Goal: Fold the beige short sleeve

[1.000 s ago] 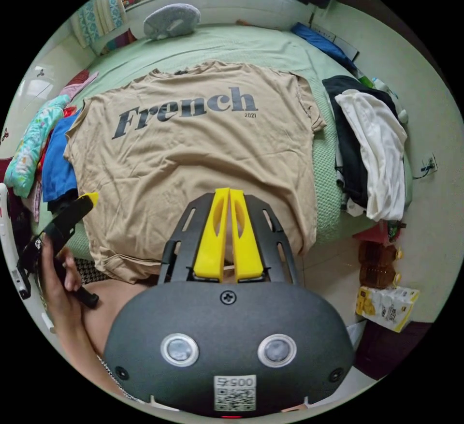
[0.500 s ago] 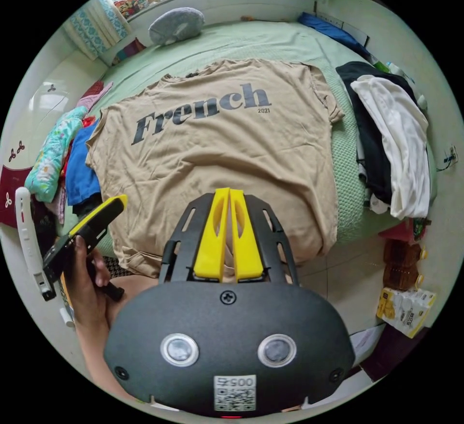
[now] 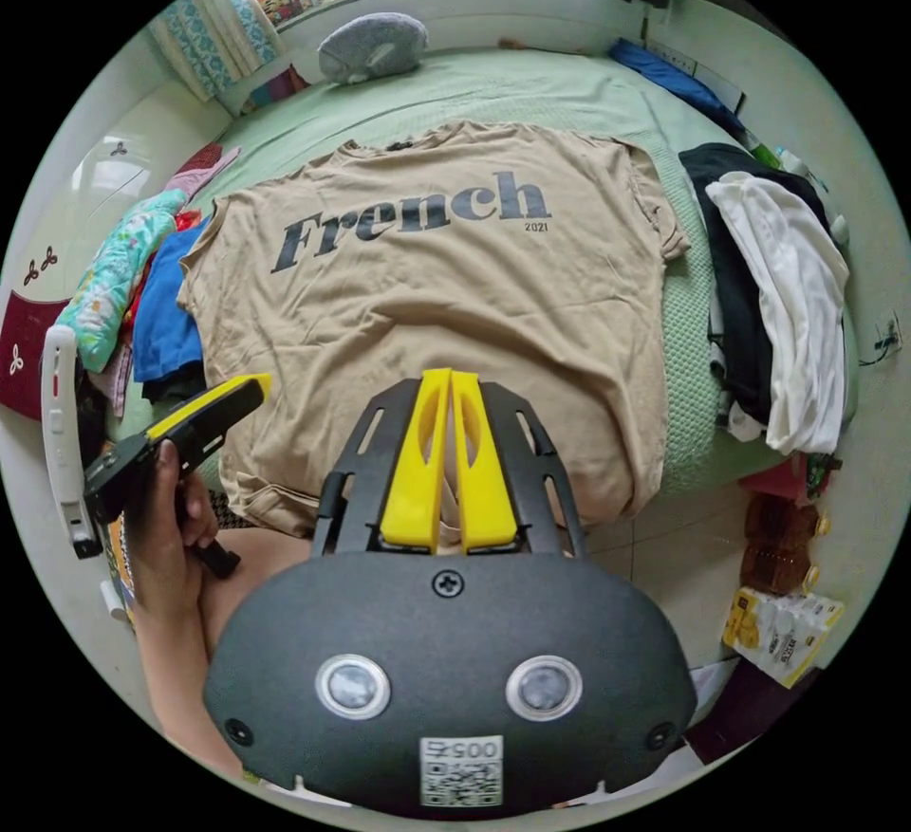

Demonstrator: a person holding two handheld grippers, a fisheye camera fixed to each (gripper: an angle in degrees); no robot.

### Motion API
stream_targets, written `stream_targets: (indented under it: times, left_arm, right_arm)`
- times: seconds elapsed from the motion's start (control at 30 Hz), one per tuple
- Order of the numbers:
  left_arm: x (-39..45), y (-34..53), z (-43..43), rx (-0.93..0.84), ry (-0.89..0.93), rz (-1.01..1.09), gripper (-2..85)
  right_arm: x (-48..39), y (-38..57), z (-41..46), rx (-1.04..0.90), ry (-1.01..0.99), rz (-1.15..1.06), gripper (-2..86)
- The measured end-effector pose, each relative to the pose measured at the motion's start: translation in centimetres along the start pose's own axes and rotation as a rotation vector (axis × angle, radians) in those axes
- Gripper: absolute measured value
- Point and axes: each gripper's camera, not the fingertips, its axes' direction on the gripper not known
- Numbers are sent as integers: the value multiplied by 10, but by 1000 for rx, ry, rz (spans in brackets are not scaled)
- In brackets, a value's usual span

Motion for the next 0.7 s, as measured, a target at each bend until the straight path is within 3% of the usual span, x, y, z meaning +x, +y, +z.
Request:
stream_targets:
  times: [0.7]
  left_arm:
    - [7,-6,20,-31,19,21,-2]
  right_arm:
    - [10,13,0,-6,-16,-7,-13]
